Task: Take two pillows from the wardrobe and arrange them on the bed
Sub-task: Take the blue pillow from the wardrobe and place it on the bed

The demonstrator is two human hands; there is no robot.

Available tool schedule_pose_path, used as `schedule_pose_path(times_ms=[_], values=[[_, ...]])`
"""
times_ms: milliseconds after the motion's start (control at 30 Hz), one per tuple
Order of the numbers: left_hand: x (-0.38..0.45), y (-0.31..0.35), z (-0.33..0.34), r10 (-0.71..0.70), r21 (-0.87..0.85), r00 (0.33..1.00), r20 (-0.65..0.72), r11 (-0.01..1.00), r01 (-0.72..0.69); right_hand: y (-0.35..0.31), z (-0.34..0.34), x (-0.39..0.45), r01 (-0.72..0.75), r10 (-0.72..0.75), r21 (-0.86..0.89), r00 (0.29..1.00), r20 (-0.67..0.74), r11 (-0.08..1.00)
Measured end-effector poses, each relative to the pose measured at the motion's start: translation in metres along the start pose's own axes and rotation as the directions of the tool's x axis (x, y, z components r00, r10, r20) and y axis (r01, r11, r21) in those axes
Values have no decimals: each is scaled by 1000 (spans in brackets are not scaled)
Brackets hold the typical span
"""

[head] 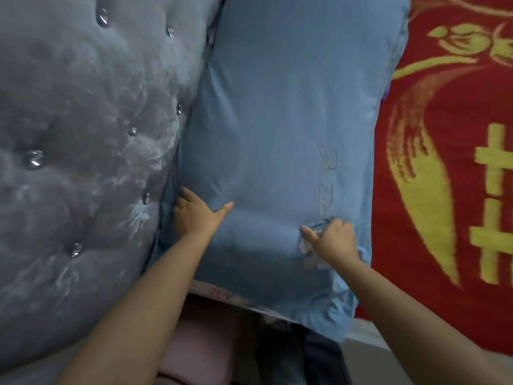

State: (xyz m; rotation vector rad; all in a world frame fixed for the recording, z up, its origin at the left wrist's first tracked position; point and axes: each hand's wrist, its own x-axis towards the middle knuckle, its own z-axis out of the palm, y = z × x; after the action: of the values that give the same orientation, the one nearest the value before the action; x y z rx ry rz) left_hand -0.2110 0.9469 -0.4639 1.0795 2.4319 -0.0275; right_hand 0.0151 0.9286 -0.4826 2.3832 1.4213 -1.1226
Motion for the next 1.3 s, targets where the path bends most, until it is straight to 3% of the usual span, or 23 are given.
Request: schedule_pose_path(times_ms=[100,200,300,433,567,733,867,1000,1133,1233,1300], values=[[30,-8,0,36,85,999,-28,996,-34,2,15,17,65,-68,-53,995,-74,997],[44,-10,-7,134,170,989,59,975,-142,1,14,27,115,-120,-81,991,-61,990],[40,-12,-17,215,220,975,46,950,-220,2,11,19,186,-192,-54,969,-156,981],[16,-27,-37,319,165,945,-71,938,-304,20,-11,-15,274,-270,-18,931,-246,962],[-18,-43,-40,390,121,917,-88,918,-378,36,-27,-50,316,-314,-37,909,-274,948],[-30,-65,-34,296,265,954,38,918,-295,41,-4,-75,277,-280,-36,951,-132,960],[-28,-70,-31,246,274,967,59,928,-253,38,4,-77,275,-275,-19,956,-103,961],[-34,-65,-21,79,226,987,142,968,-110,38,-4,-70,214,-171,-196,962,215,957],[-69,-57,-18,50,310,989,136,946,-90,31,-23,-78,368,-130,-375,839,529,851],[-106,-44,-25,112,365,988,103,920,-143,24,-40,-82,457,-173,-462,828,533,760],[-135,-33,-32,102,346,991,83,930,-125,17,-56,-85,503,-311,-378,829,464,777]])
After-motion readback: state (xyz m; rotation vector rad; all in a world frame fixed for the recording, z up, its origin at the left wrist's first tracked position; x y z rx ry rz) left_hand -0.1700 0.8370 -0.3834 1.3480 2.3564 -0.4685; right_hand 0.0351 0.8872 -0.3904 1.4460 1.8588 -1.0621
